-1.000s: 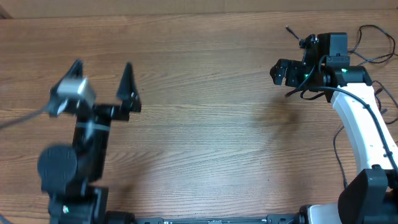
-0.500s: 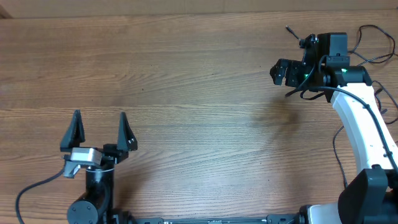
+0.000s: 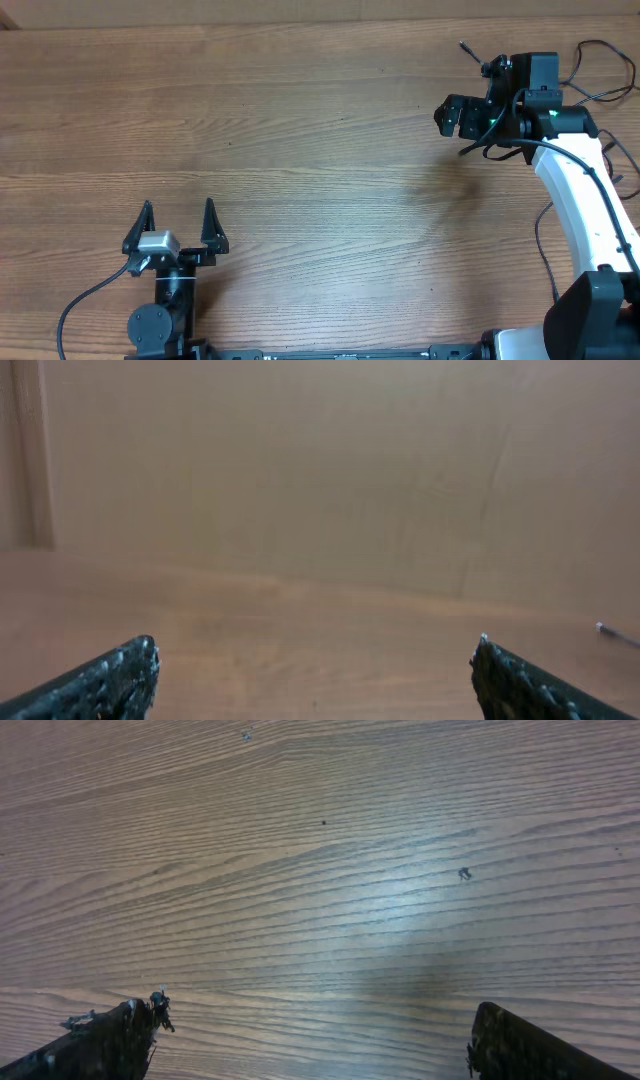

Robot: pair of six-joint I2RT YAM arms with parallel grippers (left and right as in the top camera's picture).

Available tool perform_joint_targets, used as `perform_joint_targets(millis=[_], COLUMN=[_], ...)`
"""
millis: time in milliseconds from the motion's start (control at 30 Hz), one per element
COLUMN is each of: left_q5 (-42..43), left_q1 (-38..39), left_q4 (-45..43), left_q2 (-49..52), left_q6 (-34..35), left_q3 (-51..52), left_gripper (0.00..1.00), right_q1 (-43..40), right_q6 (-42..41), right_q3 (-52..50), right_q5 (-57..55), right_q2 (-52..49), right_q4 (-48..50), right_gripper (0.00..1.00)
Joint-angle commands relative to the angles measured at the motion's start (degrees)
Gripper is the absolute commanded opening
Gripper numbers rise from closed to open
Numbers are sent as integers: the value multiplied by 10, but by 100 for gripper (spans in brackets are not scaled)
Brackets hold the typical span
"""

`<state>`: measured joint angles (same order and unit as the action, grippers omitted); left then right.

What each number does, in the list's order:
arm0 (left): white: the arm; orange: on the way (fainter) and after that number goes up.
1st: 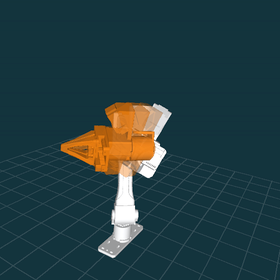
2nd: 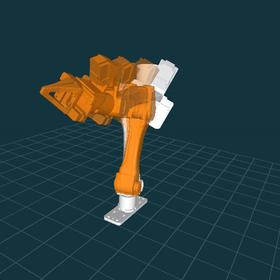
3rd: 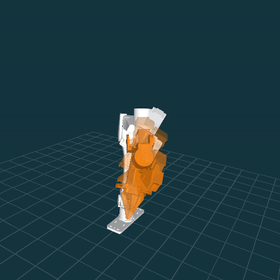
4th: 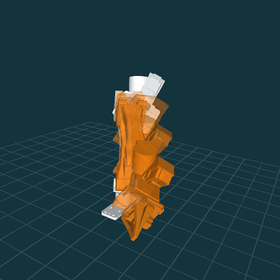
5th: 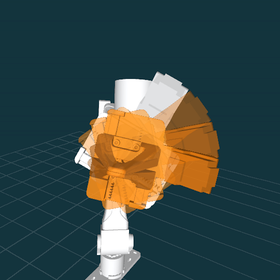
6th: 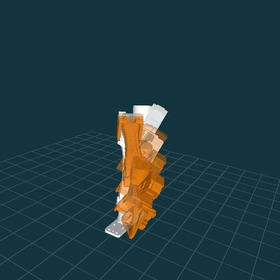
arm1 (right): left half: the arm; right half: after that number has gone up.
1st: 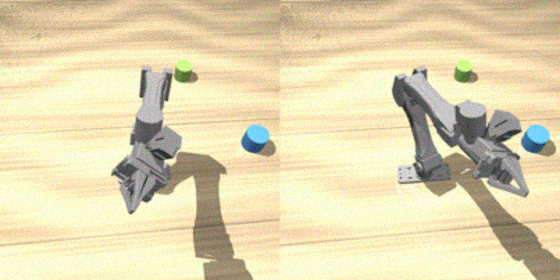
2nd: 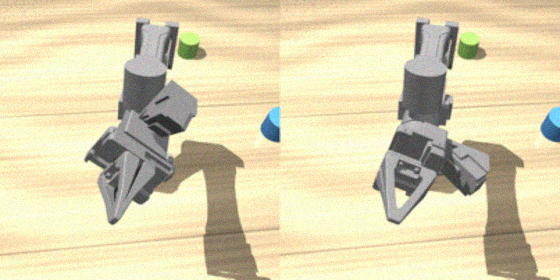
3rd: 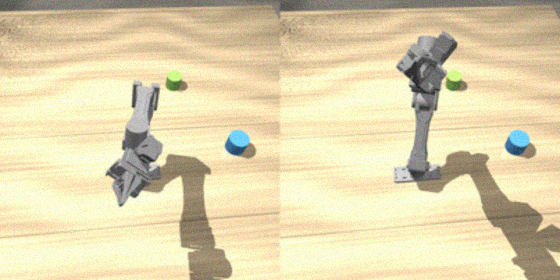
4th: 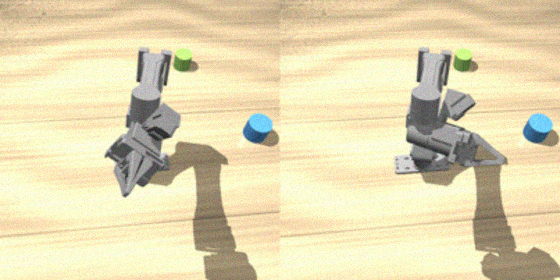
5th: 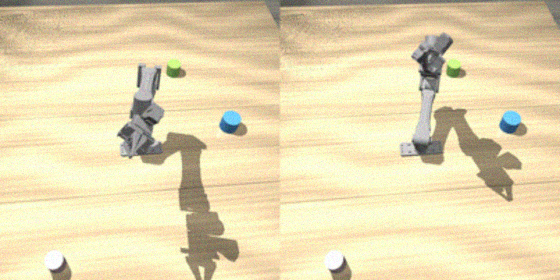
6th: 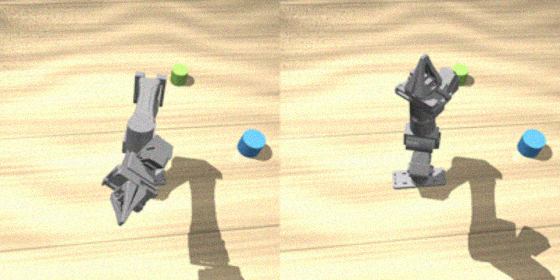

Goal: Untangle cables

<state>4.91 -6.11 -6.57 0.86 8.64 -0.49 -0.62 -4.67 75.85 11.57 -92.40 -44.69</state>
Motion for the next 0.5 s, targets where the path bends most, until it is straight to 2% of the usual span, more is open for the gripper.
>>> perform_joint_targets(millis=[0,67,233,467], left_q5=[-40,-55,-51,-50], left_q1=[-4,-4,-3,-2], left_q4=[64,117,113,113], left_q2=[-7,-7,-7,-7], left_q6=[33,43,-14,-51], left_q3=[2,2,2,2], left_gripper=[100,100,100,99], right_q1=[0,0,0,0], right_q6=[2,2,2,2], right_q3=[7,7,7,7], right_q5=[-4,-4,-4,-4], right_q2=[17,17,17,17], right_q4=[2,2,2,2], right_gripper=[100,100,100,100])
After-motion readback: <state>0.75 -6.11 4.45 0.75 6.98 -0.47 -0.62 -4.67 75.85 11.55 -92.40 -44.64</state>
